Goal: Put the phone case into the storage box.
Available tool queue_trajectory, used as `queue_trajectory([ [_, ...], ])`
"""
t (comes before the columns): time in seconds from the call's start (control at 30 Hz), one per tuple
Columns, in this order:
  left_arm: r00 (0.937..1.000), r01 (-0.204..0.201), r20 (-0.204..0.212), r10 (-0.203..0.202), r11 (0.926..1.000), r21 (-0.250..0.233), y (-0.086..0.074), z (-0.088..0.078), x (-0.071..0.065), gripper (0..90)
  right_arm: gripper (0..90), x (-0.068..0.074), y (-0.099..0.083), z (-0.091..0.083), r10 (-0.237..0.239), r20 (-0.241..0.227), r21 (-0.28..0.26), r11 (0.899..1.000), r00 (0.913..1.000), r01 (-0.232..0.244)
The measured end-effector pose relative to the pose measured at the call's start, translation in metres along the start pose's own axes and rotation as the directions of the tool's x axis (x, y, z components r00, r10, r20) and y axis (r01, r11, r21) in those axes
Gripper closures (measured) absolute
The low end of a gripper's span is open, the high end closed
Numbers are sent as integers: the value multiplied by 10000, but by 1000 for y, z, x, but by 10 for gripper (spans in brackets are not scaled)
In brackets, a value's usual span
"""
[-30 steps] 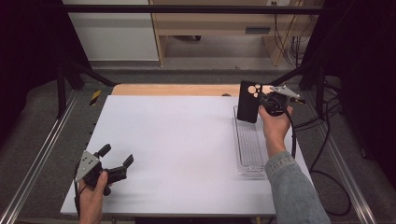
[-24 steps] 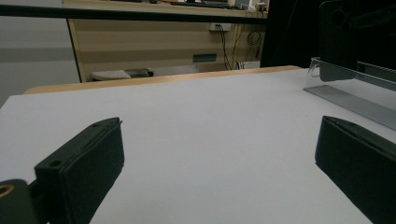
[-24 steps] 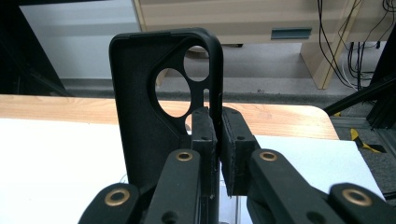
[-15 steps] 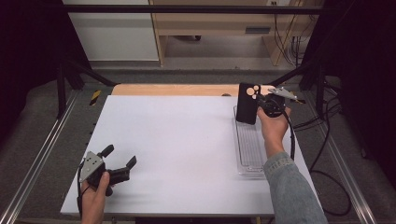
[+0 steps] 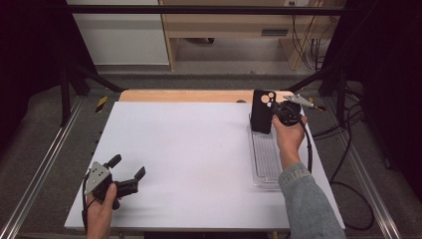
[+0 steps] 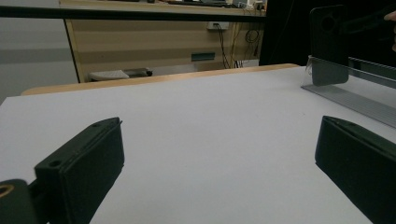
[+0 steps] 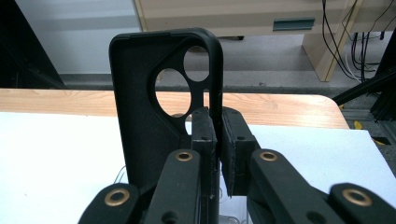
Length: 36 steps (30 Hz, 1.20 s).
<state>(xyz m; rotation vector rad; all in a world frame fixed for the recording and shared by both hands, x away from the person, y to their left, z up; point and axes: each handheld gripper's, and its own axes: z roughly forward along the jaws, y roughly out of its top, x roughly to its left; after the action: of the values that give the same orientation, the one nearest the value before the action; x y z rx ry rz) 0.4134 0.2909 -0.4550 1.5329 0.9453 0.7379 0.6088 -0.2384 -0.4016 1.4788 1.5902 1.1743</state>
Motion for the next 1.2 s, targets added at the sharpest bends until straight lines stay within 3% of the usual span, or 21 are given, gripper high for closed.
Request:
queue_trajectory([
  [0.43, 10000, 4, 29, -4, 10000, -7, 0, 0, 0, 13, 848, 1, -2, 4, 13, 49, 118, 9999, 10000, -13],
  [1.07, 10000, 20, 72, -20, 10000, 6, 0, 0, -1, 13, 851, 1, -3, 10, 319, 315, 112, 9994, 9990, -323],
  [1.2, 10000, 27, 80, -27, 10000, -17, 1, 0, -1, 13, 851, 1, -4, 12, 558, 410, 120, 9983, 9976, -563],
])
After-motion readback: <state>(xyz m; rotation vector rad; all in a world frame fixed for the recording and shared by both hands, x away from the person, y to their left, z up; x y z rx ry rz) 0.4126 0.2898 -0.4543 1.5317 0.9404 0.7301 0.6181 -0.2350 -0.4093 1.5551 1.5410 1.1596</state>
